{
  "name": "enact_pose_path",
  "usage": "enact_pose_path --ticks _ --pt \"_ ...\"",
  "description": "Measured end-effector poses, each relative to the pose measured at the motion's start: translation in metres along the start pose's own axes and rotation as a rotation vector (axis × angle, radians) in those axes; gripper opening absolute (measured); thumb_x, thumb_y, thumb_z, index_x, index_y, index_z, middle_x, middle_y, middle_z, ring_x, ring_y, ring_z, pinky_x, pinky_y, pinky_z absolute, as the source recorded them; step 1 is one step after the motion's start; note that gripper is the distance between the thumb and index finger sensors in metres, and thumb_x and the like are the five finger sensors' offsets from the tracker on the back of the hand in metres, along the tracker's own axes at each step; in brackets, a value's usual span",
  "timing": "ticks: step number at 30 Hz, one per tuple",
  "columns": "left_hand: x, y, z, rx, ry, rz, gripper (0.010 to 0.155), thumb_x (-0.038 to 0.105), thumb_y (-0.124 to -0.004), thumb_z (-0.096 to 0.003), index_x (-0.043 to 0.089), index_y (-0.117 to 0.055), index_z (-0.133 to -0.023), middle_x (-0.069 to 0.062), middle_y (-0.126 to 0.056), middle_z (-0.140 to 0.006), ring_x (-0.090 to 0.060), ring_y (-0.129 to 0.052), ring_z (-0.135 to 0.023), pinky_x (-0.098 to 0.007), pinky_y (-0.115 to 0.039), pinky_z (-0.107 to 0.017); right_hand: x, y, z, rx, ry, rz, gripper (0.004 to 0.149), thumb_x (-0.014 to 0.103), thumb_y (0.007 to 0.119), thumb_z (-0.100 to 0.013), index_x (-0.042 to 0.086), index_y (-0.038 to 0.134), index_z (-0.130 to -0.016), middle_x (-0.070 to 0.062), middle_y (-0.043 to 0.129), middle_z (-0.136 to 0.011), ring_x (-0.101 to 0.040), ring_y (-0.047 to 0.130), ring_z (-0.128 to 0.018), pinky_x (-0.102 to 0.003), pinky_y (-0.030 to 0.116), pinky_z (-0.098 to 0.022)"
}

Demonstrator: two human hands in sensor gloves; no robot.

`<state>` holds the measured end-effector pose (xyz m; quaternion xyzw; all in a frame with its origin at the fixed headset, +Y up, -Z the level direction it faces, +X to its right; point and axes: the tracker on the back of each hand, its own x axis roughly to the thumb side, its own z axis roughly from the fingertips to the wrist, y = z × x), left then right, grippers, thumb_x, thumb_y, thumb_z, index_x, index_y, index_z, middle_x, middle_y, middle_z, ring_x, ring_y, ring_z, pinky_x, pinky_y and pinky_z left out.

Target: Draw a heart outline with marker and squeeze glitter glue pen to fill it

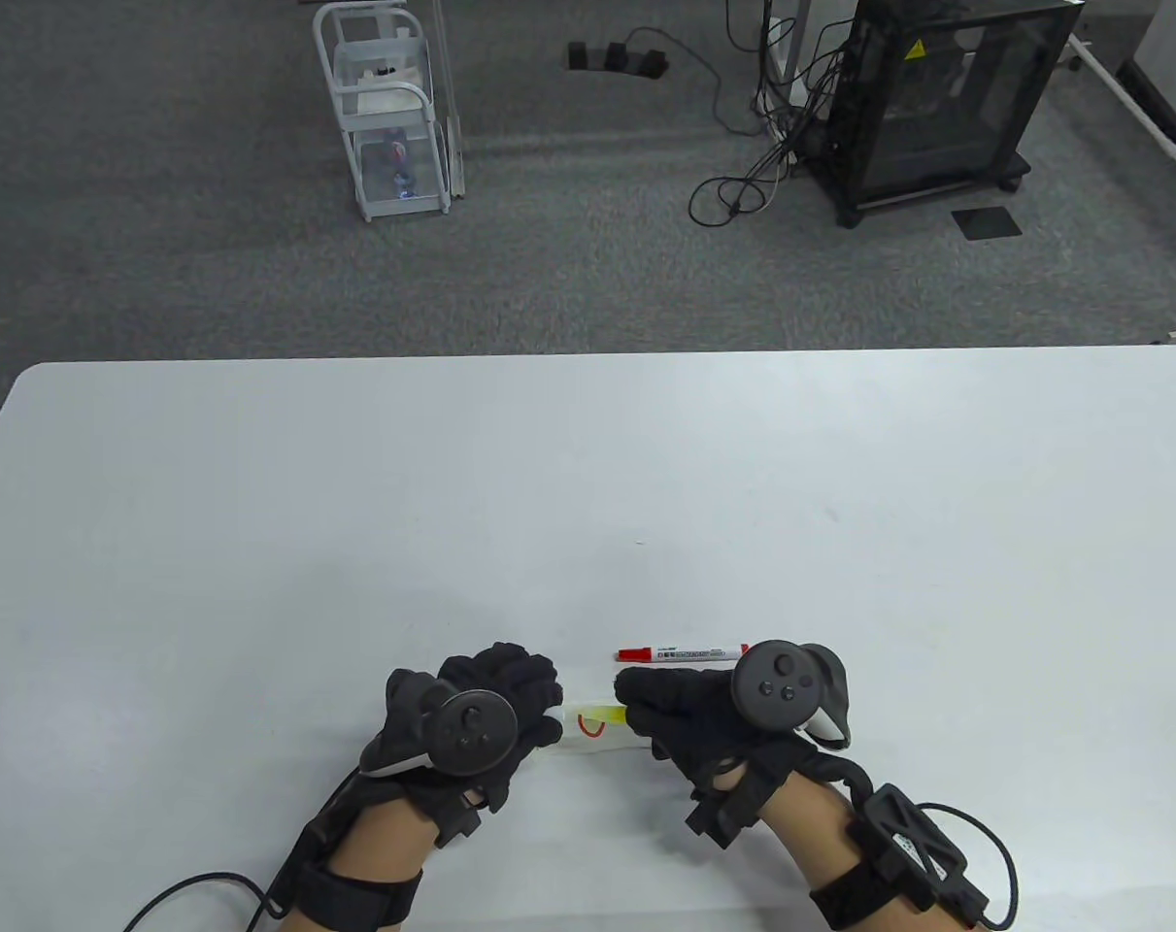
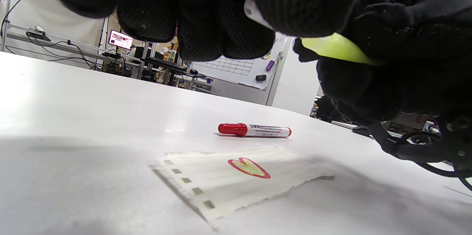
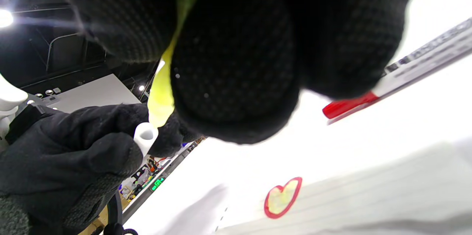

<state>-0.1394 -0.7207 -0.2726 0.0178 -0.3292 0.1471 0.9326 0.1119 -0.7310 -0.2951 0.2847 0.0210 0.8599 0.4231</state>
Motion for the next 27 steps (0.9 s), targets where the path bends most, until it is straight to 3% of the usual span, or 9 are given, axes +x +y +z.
enact_pose_path --ticks 11,15,19,21,23,25,27 --pt "0.008 -0.007 -0.003 -0.029 -0.029 0.044 0.050 0.044 -0.076 -0.0454 0.012 -0.083 -0.083 -0.014 -0.085 -0.098 -0.043 -0.077 -0.092 -0.056 -0.067 -0.059 0.006 0.010 -0.001 0.031 -0.028 -0.023 0.047 0.033 0.084 -0.043 0.008 0.086 -0.083 -0.012 0.103 -0.060 -0.013 0.109 -0.029 -0.036 0.097 -0.027" --pt "0.014 -0.005 -0.002 0.001 -0.046 -0.016 0.049 0.044 -0.075 -0.0454 0.013 -0.082 -0.083 -0.013 -0.085 -0.098 -0.042 -0.078 -0.092 -0.056 -0.068 -0.059 0.009 0.015 0.000 0.020 -0.026 -0.013 0.048 0.031 0.081 -0.044 0.008 0.083 -0.086 -0.014 0.099 -0.066 -0.012 0.105 -0.029 -0.037 0.094 -0.028" --pt "0.007 -0.003 0.000 0.019 -0.019 0.058 0.049 0.044 -0.074 -0.0457 0.013 -0.082 -0.083 -0.013 -0.085 -0.097 -0.043 -0.078 -0.091 -0.057 -0.068 -0.059 0.016 0.017 0.001 -0.005 -0.030 -0.062 0.062 0.027 0.072 -0.046 0.000 0.054 -0.099 -0.028 0.067 -0.089 -0.016 0.095 -0.042 -0.042 0.086 -0.037" --pt "0.004 -0.001 0.001 0.032 -0.007 0.065 0.049 0.044 -0.074 -0.0457 0.013 -0.082 -0.083 -0.013 -0.086 -0.097 -0.043 -0.078 -0.091 -0.057 -0.068 -0.059 0.016 0.019 0.002 0.011 -0.025 -0.131 0.065 0.024 0.068 -0.048 -0.002 0.040 -0.100 -0.033 0.048 -0.094 -0.022 0.087 -0.052 -0.046 0.080 -0.044" --pt "0.002 0.000 0.002 0.045 0.002 0.076 0.049 0.044 -0.073 -0.0457 0.013 -0.082 -0.083 -0.013 -0.086 -0.097 -0.042 -0.078 -0.091 -0.057 -0.068 -0.059 0.017 0.020 0.003 0.018 -0.023 -0.220 0.064 0.018 0.068 -0.046 -0.003 0.038 -0.099 -0.036 0.038 -0.095 -0.027 0.081 -0.059 -0.051 0.073 -0.049" --pt "0.000 0.001 0.003 0.053 0.003 0.090 0.049 0.044 -0.073 -0.0458 0.013 -0.082 -0.083 -0.013 -0.086 -0.097 -0.043 -0.079 -0.090 -0.057 -0.068 -0.059 0.018 0.020 0.003 0.050 -0.027 -0.218 0.059 0.014 0.068 -0.046 -0.002 0.044 -0.097 -0.034 0.042 -0.094 -0.027 0.082 -0.064 -0.050 0.073 -0.053" --pt "-0.001 0.002 0.004 0.057 0.005 0.103 0.049 0.045 -0.073 -0.0457 0.013 -0.082 -0.083 -0.013 -0.086 -0.097 -0.042 -0.079 -0.090 -0.057 -0.068 -0.059 0.019 0.017 0.003 -0.019 -0.026 -0.195 0.053 0.014 0.072 -0.045 0.000 0.057 -0.093 -0.030 0.060 -0.090 -0.025 0.092 -0.066 -0.046 0.081 -0.054"
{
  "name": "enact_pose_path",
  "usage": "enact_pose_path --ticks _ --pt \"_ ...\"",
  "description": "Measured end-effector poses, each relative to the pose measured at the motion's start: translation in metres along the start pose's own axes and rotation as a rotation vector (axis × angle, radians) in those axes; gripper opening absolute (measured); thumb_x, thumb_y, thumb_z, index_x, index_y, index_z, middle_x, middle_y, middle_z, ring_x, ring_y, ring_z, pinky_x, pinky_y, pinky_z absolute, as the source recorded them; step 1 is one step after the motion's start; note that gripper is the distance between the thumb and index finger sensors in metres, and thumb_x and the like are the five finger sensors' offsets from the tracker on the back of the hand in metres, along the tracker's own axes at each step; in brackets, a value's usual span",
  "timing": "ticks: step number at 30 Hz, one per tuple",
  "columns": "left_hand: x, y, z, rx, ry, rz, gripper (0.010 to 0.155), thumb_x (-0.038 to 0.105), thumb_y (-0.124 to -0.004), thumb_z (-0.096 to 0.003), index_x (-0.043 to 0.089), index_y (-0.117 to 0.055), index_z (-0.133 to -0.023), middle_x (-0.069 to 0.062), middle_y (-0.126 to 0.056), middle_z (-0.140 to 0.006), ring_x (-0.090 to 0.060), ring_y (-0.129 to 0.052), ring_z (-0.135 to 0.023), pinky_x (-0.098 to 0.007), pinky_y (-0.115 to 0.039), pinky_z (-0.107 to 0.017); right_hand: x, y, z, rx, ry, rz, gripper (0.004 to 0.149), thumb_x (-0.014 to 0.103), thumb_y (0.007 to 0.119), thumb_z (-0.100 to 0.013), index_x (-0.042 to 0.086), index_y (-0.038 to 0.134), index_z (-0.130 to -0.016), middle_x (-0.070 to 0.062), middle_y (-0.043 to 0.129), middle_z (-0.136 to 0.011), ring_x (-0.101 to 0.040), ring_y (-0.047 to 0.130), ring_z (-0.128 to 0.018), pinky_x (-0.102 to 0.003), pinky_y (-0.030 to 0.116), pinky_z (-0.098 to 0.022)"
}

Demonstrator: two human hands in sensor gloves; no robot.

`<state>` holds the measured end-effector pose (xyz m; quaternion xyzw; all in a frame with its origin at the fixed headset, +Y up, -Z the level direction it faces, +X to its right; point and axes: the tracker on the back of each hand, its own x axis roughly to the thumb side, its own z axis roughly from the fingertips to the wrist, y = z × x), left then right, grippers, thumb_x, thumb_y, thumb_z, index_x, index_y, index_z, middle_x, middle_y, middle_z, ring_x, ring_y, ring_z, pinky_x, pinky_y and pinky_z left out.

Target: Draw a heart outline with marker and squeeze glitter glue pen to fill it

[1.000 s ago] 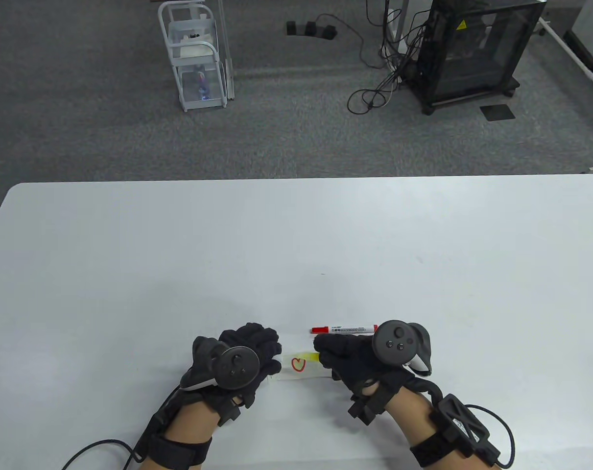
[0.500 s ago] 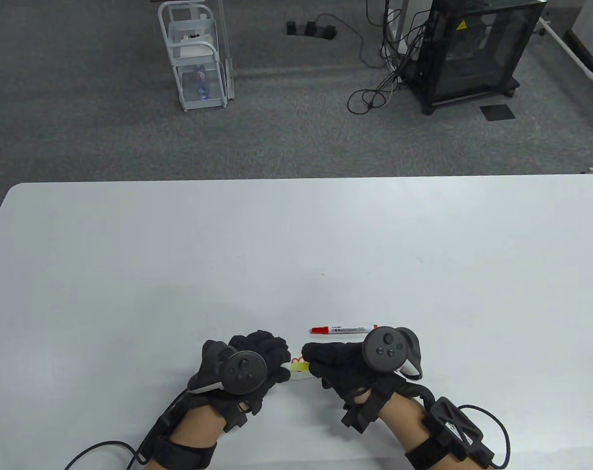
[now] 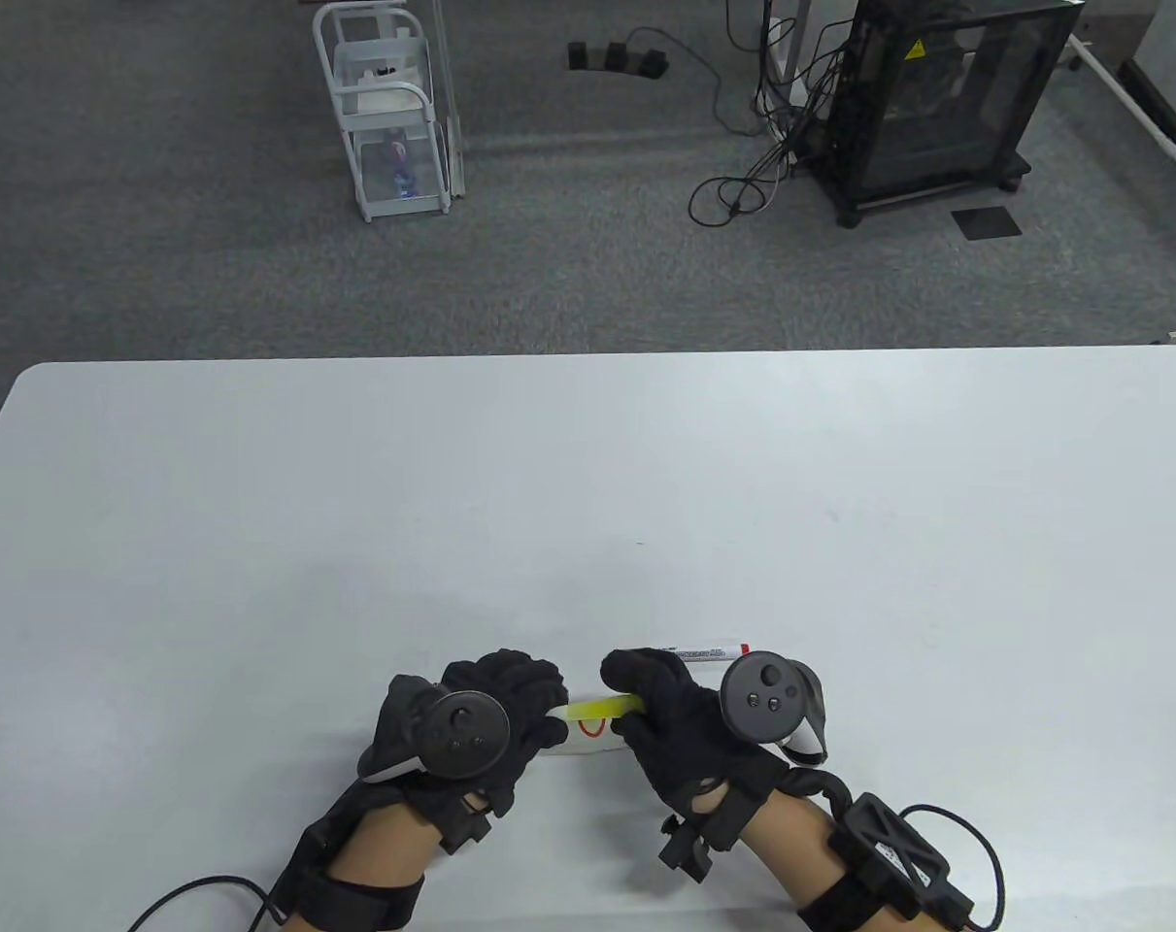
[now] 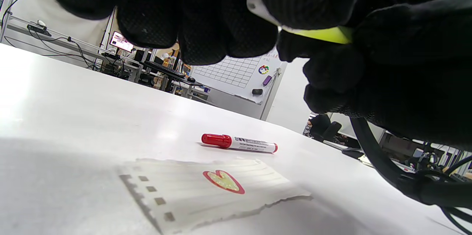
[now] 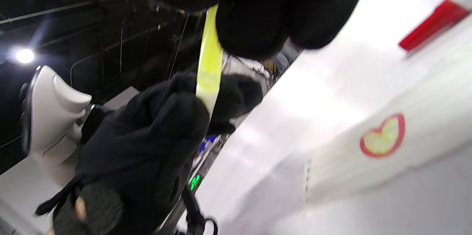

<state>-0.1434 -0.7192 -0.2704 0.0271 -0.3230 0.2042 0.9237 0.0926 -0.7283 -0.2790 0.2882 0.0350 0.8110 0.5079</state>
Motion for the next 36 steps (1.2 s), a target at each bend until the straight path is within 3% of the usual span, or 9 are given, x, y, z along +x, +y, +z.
enact_pose_path --ticks 8,15,18,21,24,30,33,34,36 --pt "-0.005 0.004 0.003 0.009 0.003 0.056 0.049 0.045 -0.073 -0.0461 0.013 -0.082 -0.083 -0.013 -0.086 -0.097 -0.042 -0.079 -0.090 -0.057 -0.067 -0.059 0.002 -0.013 0.003 -0.068 -0.122 0.098 0.054 0.025 0.084 -0.041 -0.003 0.077 -0.087 -0.027 0.095 -0.071 -0.018 0.117 -0.050 -0.033 0.104 -0.034" --pt "-0.006 0.005 0.004 0.013 -0.003 0.044 0.049 0.044 -0.073 -0.0458 0.013 -0.083 -0.083 -0.013 -0.086 -0.097 -0.043 -0.079 -0.090 -0.058 -0.067 -0.060 -0.004 -0.017 0.000 -0.101 -0.031 0.191 0.066 0.052 0.074 -0.040 -0.007 0.093 -0.064 -0.009 0.111 -0.034 -0.007 0.114 -0.004 -0.037 0.101 -0.018" --pt "-0.008 0.003 0.003 -0.006 0.002 0.062 0.049 0.044 -0.073 -0.0459 0.013 -0.082 -0.083 -0.013 -0.086 -0.097 -0.042 -0.079 -0.090 -0.058 -0.067 -0.060 -0.010 -0.014 0.002 -0.081 0.023 0.121 0.074 0.057 0.065 -0.041 -0.005 0.088 -0.074 -0.015 0.107 -0.046 -0.014 0.114 -0.015 -0.041 0.097 -0.025" --pt "-0.010 0.003 0.003 -0.006 0.014 0.056 0.049 0.044 -0.072 -0.0459 0.013 -0.082 -0.083 -0.013 -0.086 -0.097 -0.042 -0.079 -0.090 -0.058 -0.067 -0.060 -0.008 -0.008 0.001 0.047 0.017 -0.012 0.080 0.047 0.072 -0.045 -0.009 0.051 -0.098 -0.024 0.085 -0.078 -0.023 0.105 -0.037 -0.050 0.087 -0.040" --pt "-0.010 0.004 0.003 0.002 0.014 0.066 0.049 0.044 -0.072 -0.0460 0.013 -0.082 -0.083 -0.012 -0.086 -0.097 -0.042 -0.080 -0.090 -0.058 -0.067 -0.060 -0.002 -0.009 0.002 -0.003 -0.076 -0.003 0.060 0.025 0.074 -0.046 -0.008 0.059 -0.094 -0.024 0.087 -0.075 -0.020 0.109 -0.038 -0.048 0.090 -0.042" --pt "-0.011 0.004 0.003 -0.004 0.009 0.079 0.049 0.044 -0.071 -0.0459 0.013 -0.083 -0.083 -0.013 -0.087 -0.097 -0.042 -0.079 -0.090 -0.058 -0.067 -0.060 -0.004 -0.018 0.002 -0.124 0.018 0.106 0.069 0.052 0.069 -0.042 -0.009 0.090 -0.066 -0.011 0.110 -0.036 -0.009 0.113 -0.006 -0.040 0.098 -0.025" --pt "-0.014 0.004 0.003 0.001 0.019 0.100 0.049 0.044 -0.071 -0.0459 0.013 -0.083 -0.083 -0.012 -0.087 -0.097 -0.042 -0.080 -0.090 -0.058 -0.067 -0.060 -0.004 -0.016 0.004 -0.096 -0.012 0.030 0.084 0.059 0.067 -0.040 -0.012 0.073 -0.085 -0.024 0.100 -0.063 -0.021 0.113 -0.027 -0.048 0.092 -0.035" --pt "-0.015 0.004 0.003 0.005 0.020 0.103 0.049 0.044 -0.071 -0.0459 0.013 -0.083 -0.083 -0.013 -0.087 -0.097 -0.042 -0.080 -0.090 -0.058 -0.067 -0.060 -0.002 -0.015 0.003 -0.047 -0.040 0.009 0.082 0.050 0.078 -0.041 -0.007 0.061 -0.096 -0.027 0.088 -0.080 -0.029 0.109 -0.044 -0.052 0.089 -0.039" --pt "-0.015 0.005 0.004 0.009 0.014 0.111 0.049 0.044 -0.071 -0.0457 0.014 -0.083 -0.083 -0.012 -0.087 -0.097 -0.042 -0.080 -0.090 -0.058 -0.067 -0.060 0.004 -0.016 0.002 0.026 -0.091 0.057 0.061 0.031 0.084 -0.043 -0.002 0.070 -0.093 -0.021 0.093 -0.075 -0.022 0.110 -0.047 -0.047 0.091 -0.042"
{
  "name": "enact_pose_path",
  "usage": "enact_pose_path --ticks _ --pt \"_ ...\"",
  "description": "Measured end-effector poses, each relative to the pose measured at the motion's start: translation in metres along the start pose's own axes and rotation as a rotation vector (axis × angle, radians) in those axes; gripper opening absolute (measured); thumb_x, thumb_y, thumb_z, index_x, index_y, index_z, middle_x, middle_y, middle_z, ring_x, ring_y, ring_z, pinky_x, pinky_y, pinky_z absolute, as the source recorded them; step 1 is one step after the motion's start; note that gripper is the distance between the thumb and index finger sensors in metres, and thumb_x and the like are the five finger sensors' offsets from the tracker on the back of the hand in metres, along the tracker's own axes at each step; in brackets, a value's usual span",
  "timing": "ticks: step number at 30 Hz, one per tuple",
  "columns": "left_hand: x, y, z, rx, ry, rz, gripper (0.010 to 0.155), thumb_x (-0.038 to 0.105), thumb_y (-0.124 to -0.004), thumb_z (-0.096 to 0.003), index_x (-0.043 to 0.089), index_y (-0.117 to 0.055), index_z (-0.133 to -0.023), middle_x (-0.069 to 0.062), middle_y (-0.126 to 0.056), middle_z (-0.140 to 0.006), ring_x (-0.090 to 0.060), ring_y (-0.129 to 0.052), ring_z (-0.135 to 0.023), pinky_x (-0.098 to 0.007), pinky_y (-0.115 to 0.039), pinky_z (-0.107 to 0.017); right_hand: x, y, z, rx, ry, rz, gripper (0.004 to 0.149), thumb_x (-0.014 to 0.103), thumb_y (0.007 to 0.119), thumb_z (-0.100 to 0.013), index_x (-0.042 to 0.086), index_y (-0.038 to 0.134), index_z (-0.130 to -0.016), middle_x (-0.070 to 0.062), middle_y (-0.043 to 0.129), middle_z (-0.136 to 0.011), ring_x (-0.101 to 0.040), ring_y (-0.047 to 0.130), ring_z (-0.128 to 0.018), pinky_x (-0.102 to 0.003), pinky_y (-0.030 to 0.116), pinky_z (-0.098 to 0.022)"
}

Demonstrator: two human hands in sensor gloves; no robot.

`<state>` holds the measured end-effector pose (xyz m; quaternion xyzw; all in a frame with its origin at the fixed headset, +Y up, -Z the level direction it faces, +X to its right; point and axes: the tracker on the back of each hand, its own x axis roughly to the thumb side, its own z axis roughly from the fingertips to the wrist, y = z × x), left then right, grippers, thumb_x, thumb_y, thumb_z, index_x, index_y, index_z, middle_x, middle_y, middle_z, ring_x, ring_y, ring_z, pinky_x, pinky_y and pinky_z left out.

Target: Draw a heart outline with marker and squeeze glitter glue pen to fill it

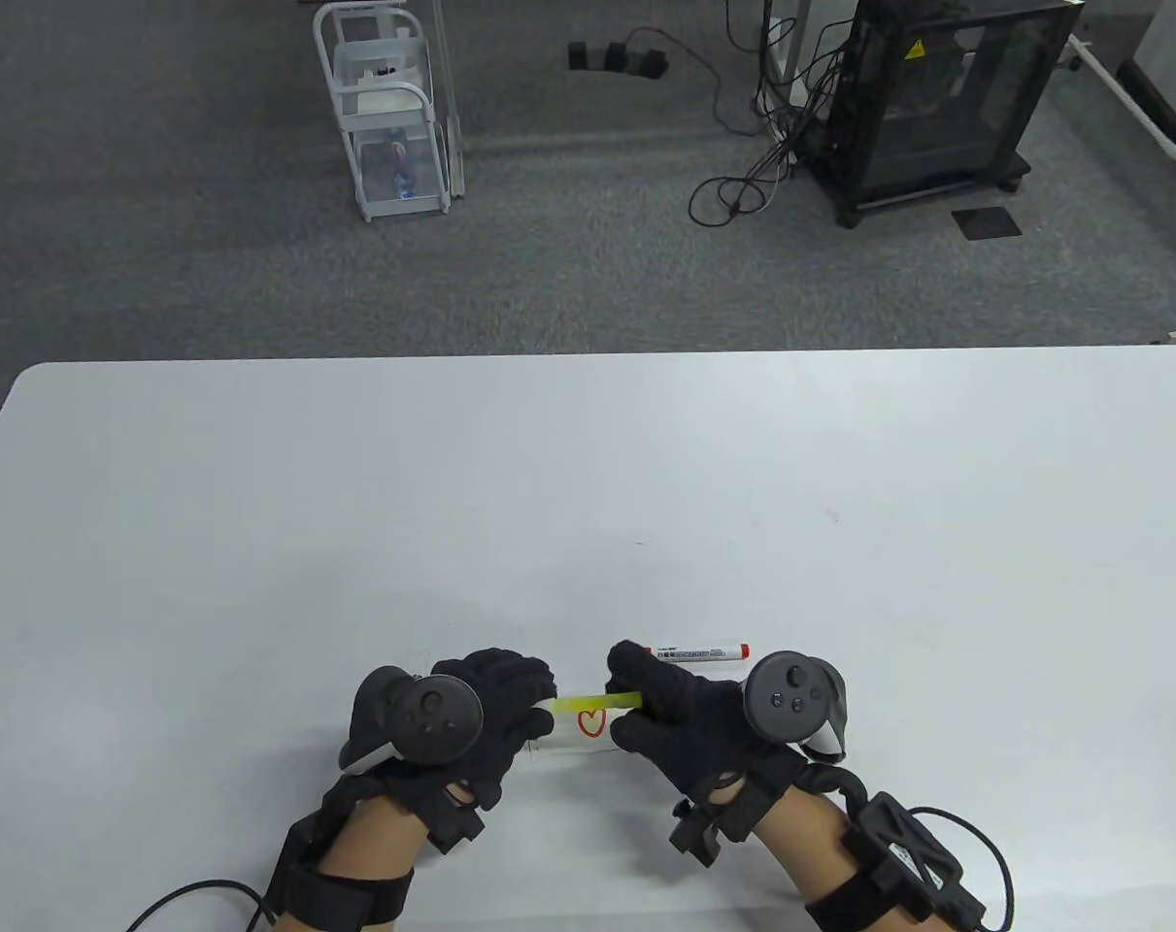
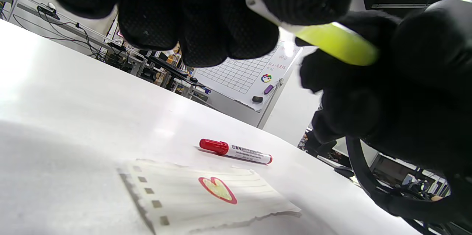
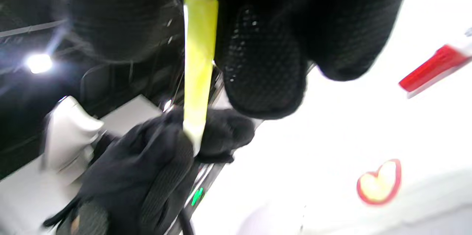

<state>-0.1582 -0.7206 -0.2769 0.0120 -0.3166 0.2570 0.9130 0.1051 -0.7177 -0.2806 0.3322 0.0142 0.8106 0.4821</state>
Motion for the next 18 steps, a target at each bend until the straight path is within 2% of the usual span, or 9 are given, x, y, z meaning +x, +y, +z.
enact_pose_path --ticks 2,4,6,8,10,11,12,14,18 --pt "0.002 0.000 0.000 0.002 -0.007 0.003 0.049 0.044 -0.072 -0.0458 0.014 -0.083 -0.083 -0.012 -0.087 -0.096 -0.042 -0.080 -0.090 -0.058 -0.067 -0.060 0.002 -0.002 0.000 -0.115 -0.013 0.111 0.057 0.033 0.083 -0.041 -0.004 0.080 -0.085 -0.017 0.103 -0.062 -0.012 0.116 -0.036 -0.039 0.098 -0.038" --pt "0.003 -0.001 0.000 -0.002 -0.014 -0.015 0.049 0.043 -0.072 -0.0457 0.013 -0.083 -0.083 -0.012 -0.087 -0.096 -0.042 -0.080 -0.090 -0.058 -0.067 -0.060 -0.002 -0.001 -0.001 -0.116 0.060 0.050 0.062 0.040 0.077 -0.042 -0.013 0.084 -0.073 -0.014 0.109 -0.046 -0.009 0.118 -0.020 -0.037 0.100 -0.032" --pt "0.002 0.000 0.000 0.002 -0.013 -0.012 0.049 0.043 -0.072 -0.0455 0.014 -0.084 -0.083 -0.012 -0.088 -0.096 -0.041 -0.081 -0.090 -0.058 -0.067 -0.060 -0.008 0.000 0.000 -0.134 0.133 0.029 0.068 0.051 0.072 -0.041 -0.010 0.091 -0.065 -0.011 0.111 -0.037 -0.009 0.115 -0.010 -0.038 0.099 -0.026" --pt "-0.001 0.000 0.000 -0.004 -0.003 0.005 0.049 0.043 -0.072 -0.0457 0.014 -0.084 -0.083 -0.012 -0.088 -0.096 -0.041 -0.081 -0.090 -0.058 -0.067 -0.060 -0.009 0.000 0.001 -0.114 0.159 0.073 0.080 0.059 0.066 -0.038 -0.011 0.089 -0.069 -0.017 0.109 -0.043 -0.016 0.116 -0.016 -0.043 0.096 -0.028" --pt "-0.002 0.000 0.000 0.000 0.002 0.014 0.049 0.043 -0.072 -0.0458 0.013 -0.084 -0.083 -0.012 -0.088 -0.096 -0.042 -0.080 -0.090 -0.059 -0.067 -0.060 -0.005 -0.001 0.002 -0.113 0.080 0.106 0.089 0.061 0.068 -0.039 -0.012 0.065 -0.091 -0.025 0.094 -0.074 -0.023 0.113 -0.037 -0.048 0.092 -0.037" --pt "-0.002 0.001 0.000 0.005 0.003 0.010 0.049 0.043 -0.072 -0.0457 0.013 -0.084 -0.083 -0.012 -0.088 -0.096 -0.042 -0.080 -0.090 -0.058 -0.067 -0.060 -0.002 -0.001 0.001 -0.087 0.044 0.086 0.087 0.054 0.077 -0.041 -0.005 0.054 -0.100 -0.026 0.083 -0.086 -0.028 0.108 -0.048 -0.050 0.090 -0.040" --pt "-0.002 0.001 0.000 0.007 0.004 0.009 0.049 0.043 -0.072 -0.0458 0.013 -0.084 -0.083 -0.012 -0.088 -0.096 -0.042 -0.080 -0.090 -0.058 -0.067 -0.060 0.001 -0.002 0.001 -0.065 0.021 0.067 0.077 0.043 0.084 -0.041 -0.001 0.059 -0.100 -0.024 0.085 -0.084 -0.027 0.106 -0.052 -0.050 0.089 -0.042" --pt "-0.002 0.000 0.000 0.003 -0.003 0.012 0.049 0.044 -0.072 -0.0457 0.014 -0.083 -0.083 -0.012 -0.087 -0.096 -0.042 -0.080 -0.090 -0.058 -0.067 -0.060 0.005 -0.003 0.001 -0.070 -0.048 0.065 0.055 0.029 0.085 -0.042 0.001 0.077 -0.090 -0.020 0.096 -0.073 -0.020 0.111 -0.045 -0.046 0.093 -0.041" --pt "0.000 0.000 0.000 0.001 -0.010 -0.001 0.049 0.043 -0.072 -0.0456 0.014 -0.084 -0.083 -0.012 -0.088 -0.096 -0.042 -0.080 -0.090 -0.058 -0.067 -0.060 -0.004 -0.002 -0.001 -0.141 0.100 0.017 0.061 0.044 0.075 -0.043 -0.009 0.088 -0.071 -0.010 0.107 -0.040 -0.008 0.111 -0.012 -0.040 0.098 -0.030"
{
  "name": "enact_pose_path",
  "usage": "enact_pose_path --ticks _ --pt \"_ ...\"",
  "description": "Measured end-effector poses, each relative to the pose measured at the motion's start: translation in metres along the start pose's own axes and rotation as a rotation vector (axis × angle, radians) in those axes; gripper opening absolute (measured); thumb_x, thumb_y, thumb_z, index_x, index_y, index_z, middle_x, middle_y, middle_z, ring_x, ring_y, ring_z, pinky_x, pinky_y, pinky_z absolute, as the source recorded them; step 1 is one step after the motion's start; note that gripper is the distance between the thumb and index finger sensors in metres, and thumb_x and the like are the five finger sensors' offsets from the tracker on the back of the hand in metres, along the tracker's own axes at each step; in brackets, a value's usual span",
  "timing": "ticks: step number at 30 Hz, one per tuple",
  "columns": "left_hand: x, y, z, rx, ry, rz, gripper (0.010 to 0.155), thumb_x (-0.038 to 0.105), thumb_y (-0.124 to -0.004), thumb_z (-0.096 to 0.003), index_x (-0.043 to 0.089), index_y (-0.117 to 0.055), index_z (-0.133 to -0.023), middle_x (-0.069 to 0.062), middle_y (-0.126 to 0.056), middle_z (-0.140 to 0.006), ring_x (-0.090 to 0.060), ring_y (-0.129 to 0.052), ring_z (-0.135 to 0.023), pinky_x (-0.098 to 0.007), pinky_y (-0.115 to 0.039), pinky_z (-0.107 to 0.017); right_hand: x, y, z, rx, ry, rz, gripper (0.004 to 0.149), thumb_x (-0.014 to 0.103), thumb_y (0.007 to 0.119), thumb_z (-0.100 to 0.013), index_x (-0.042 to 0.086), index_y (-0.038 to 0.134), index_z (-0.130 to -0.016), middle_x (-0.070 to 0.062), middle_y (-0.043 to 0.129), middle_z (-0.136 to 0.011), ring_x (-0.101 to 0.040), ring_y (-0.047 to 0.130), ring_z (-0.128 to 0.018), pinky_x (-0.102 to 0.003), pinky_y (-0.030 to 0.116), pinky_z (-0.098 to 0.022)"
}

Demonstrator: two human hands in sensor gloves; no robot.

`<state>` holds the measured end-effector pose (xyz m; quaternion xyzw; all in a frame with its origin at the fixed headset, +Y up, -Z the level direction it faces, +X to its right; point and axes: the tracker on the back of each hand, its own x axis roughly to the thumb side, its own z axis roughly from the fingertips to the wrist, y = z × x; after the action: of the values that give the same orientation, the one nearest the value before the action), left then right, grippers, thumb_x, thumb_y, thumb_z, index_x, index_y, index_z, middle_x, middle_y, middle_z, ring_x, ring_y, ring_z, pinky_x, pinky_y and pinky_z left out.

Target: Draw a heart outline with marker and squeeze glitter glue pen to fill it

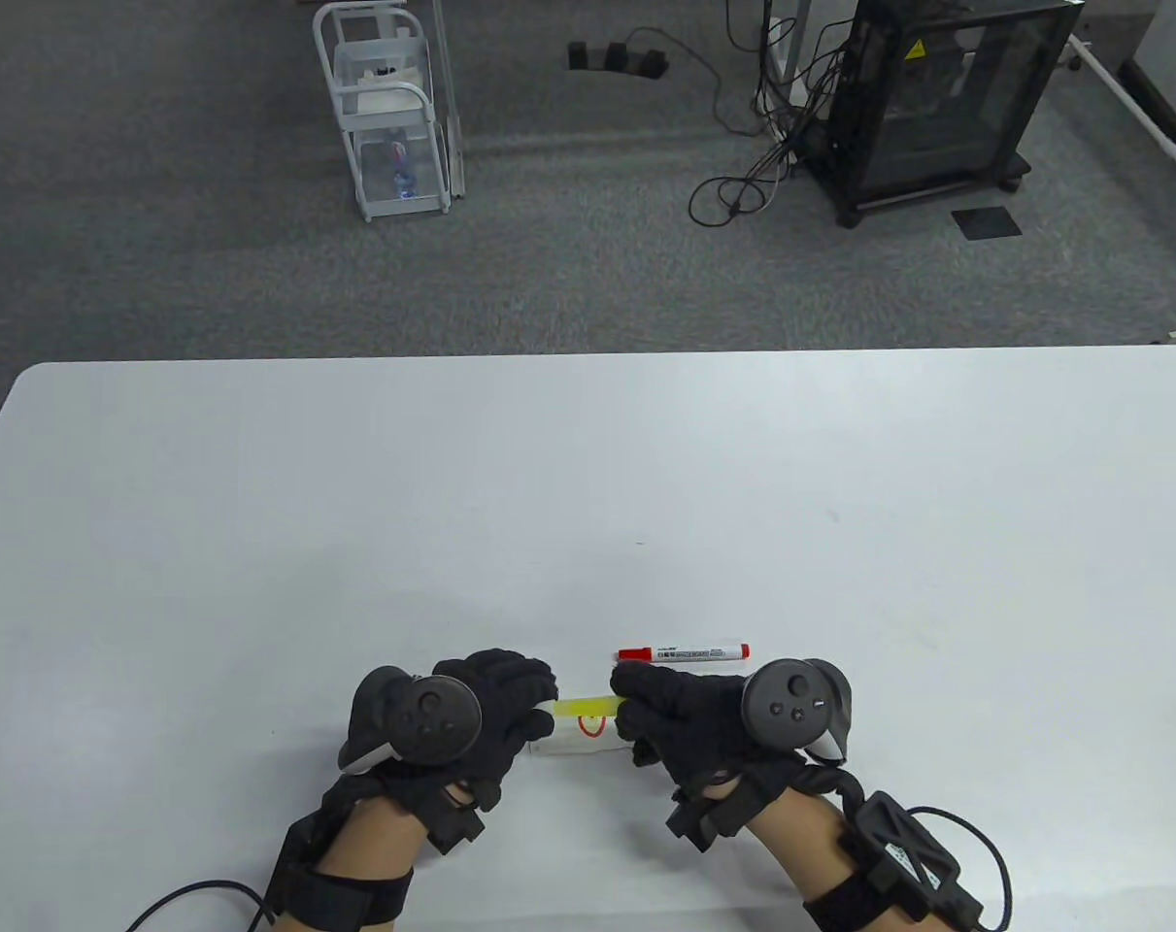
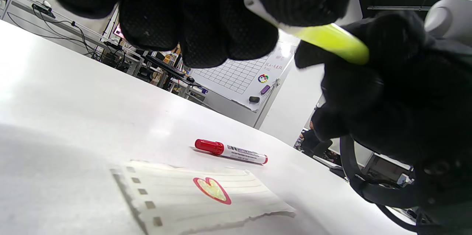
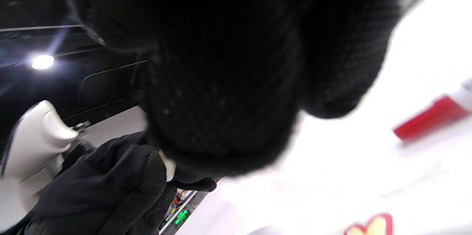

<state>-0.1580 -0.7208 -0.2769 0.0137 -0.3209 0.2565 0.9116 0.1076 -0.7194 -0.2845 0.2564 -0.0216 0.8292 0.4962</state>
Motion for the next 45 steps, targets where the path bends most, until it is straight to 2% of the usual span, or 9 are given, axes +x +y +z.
enact_pose_path --ticks 3,6,10,17,26,31,35,39,45 --pt "-0.002 0.000 0.000 -0.001 0.006 0.017 0.049 0.043 -0.072 -0.0456 0.013 -0.084 -0.083 -0.012 -0.088 -0.096 -0.042 -0.080 -0.090 -0.059 -0.067 -0.060 -0.005 0.003 0.002 0.007 0.062 -0.021 0.080 0.060 0.064 -0.040 -0.010 0.089 -0.071 -0.017 0.106 -0.042 -0.017 0.110 -0.013 -0.047 0.093 -0.030" --pt "-0.002 0.002 0.001 0.010 0.009 0.017 0.049 0.043 -0.072 -0.0457 0.013 -0.084 -0.083 -0.012 -0.088 -0.096 -0.041 -0.081 -0.090 -0.059 -0.067 -0.060 0.004 0.003 0.002 0.071 -0.073 0.049 0.080 0.049 0.084 -0.040 -0.006 0.065 -0.095 -0.025 0.090 -0.077 -0.026 0.108 -0.046 -0.051 0.089 -0.040" --pt "0.000 0.002 0.002 0.014 -0.001 0.019 0.049 0.043 -0.072 -0.0457 0.014 -0.084 -0.083 -0.012 -0.088 -0.096 -0.041 -0.080 -0.090 -0.059 -0.067 -0.060 0.011 0.003 0.002 0.017 -0.136 0.065 0.054 0.029 0.087 -0.040 -0.002 0.081 -0.084 -0.015 0.103 -0.062 -0.012 0.114 -0.036 -0.040 0.098 -0.037" --pt "0.001 0.001 0.001 0.006 -0.013 0.014 0.049 0.043 -0.072 -0.0456 0.014 -0.084 -0.083 -0.012 -0.087 -0.097 -0.041 -0.080 -0.091 -0.059 -0.066 -0.061 0.009 0.001 0.001 0.028 -0.101 0.247 0.070 0.057 0.066 -0.042 -0.003 0.095 -0.064 -0.009 0.110 -0.036 -0.011 0.112 -0.009 -0.039 0.097 -0.022" --pt "0.001 0.000 0.001 0.009 -0.014 0.036 0.049 0.044 -0.071 -0.0460 0.014 -0.083 -0.083 -0.012 -0.087 -0.097 -0.041 -0.080 -0.091 -0.059 -0.066 -0.061 0.012 0.003 0.004 0.005 -0.163 0.014 0.057 0.033 0.082 -0.044 -0.001 0.076 -0.089 -0.015 0.104 -0.060 -0.011 0.114 -0.027 -0.039 0.098 -0.033" --pt "0.001 -0.002 0.000 -0.006 -0.015 0.026 0.049 0.044 -0.072 -0.0460 0.014 -0.083 -0.083 -0.011 -0.087 -0.097 -0.041 -0.080 -0.091 -0.059 -0.066 -0.061 0.012 -0.001 0.000 -0.042 -0.057 0.219 0.072 0.057 0.068 -0.041 -0.005 0.094 -0.065 -0.007 0.112 -0.033 -0.008 0.113 -0.007 -0.037 0.099 -0.020" --pt "-0.005 -0.002 0.000 0.000 0.000 0.069 0.049 0.043 -0.072 -0.0460 0.014 -0.083 -0.083 -0.012 -0.087 -0.096 -0.042 -0.080 -0.090 -0.059 -0.066 -0.060 0.005 0.004 0.000 0.024 0.003 0.024 0.092 0.065 0.064 -0.039 -0.012 0.068 -0.089 -0.020 0.100 -0.064 -0.018 0.111 -0.027 -0.044 0.093 -0.031" --pt "-0.005 -0.001 0.000 0.002 0.002 0.070 0.049 0.044 -0.071 -0.0462 0.014 -0.083 -0.083 -0.012 -0.087 -0.097 -0.042 -0.080 -0.090 -0.059 -0.066 -0.061 0.005 0.005 0.001 0.092 -0.094 -0.094 0.060 0.029 0.078 -0.046 -0.005 0.065 -0.094 -0.020 0.094 -0.071 -0.018 0.110 -0.036 -0.045 0.092 -0.038" --pt "-0.007 -0.002 0.000 -0.002 0.004 0.071 0.049 0.044 -0.071 -0.0461 0.014 -0.083 -0.083 -0.012 -0.087 -0.096 -0.042 -0.080 -0.090 -0.059 -0.066 -0.060 0.003 -0.003 0.000 -0.010 0.032 0.148 0.080 0.063 0.066 -0.040 -0.006 0.091 -0.072 -0.014 0.110 -0.042 -0.014 0.114 -0.014 -0.041 0.096 -0.024"
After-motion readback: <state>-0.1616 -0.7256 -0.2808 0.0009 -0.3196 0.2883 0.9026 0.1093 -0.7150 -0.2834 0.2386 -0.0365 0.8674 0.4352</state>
